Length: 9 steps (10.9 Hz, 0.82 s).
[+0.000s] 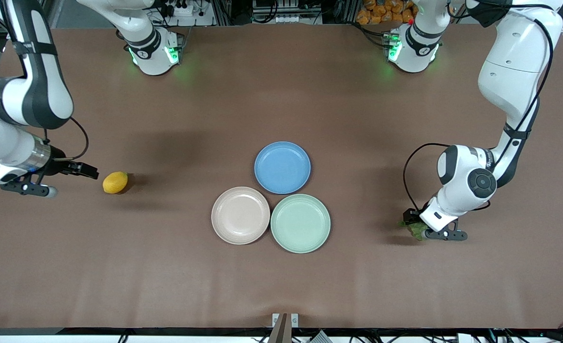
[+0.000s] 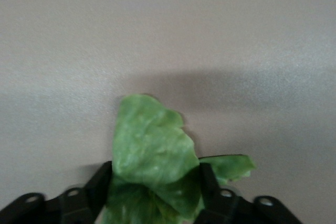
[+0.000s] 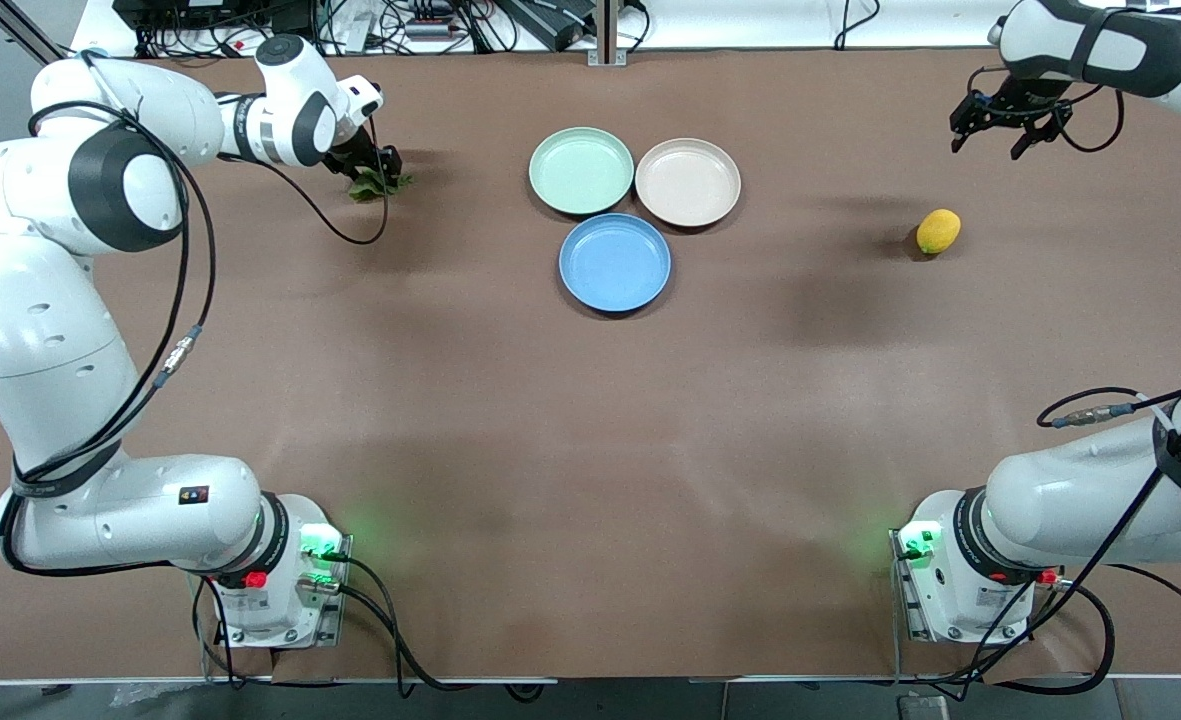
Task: Place lemon and lettuce in plates
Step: 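Carry the lettuce to the green plate while the right gripper grasps the lemon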
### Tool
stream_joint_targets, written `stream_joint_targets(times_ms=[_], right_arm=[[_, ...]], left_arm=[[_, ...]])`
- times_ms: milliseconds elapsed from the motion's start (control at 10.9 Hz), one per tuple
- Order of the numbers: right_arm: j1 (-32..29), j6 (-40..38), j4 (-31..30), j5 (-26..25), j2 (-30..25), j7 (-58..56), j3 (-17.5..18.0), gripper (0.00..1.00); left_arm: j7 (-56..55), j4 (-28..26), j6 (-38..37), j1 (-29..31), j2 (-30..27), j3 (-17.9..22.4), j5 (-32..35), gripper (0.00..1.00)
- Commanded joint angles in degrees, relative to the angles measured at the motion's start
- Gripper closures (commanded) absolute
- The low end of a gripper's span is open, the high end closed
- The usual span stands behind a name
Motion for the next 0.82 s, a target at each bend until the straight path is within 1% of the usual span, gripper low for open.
stream_joint_targets(times_ms=[0,91,183,366,457,640,732], right_arm=[[-0.7,4.3,-0.4,0.1,3.6,0.7,0.6,0.0],[-0.7,6.1,-0.4,0.1,5.3,0.9,0.6,0.0],[-0.7,8.1,-0.4,0.2,7.0,1.0,0.6,0.0],[-0.9,11.9,-0.5,0.2,10.3,1.0,0.6,0.0],[-1.0,13.5,-0.5,0.2,11.8,1.0,0.6,0.0],[-1.5,15.3,-1.3,0.2,13.2,1.0,0.6,0.0],[-1.7,15.4,-1.6,0.2,13.4,0.7,0.6,0.0]], left_arm=[[0.2,1.2,-0.1,-0.6,0.8,0.1,1.2,0.64],[0.2,1.3,-0.1,-0.7,0.8,0.1,1.2,0.93],[0.2,1.4,-0.1,-1.0,0.8,0.1,1.3,1.0],[0.4,1.9,-0.1,-1.0,0.1,0.1,1.3,1.0],[0.3,3.2,-0.7,-1.2,-0.7,0.1,1.4,1.0],[-0.2,5.1,-7.1,-4.3,-4.1,0.1,1.5,1.0],[-1.6,6.5,-9.4,-4.4,-5.1,-0.7,1.2,1.0]])
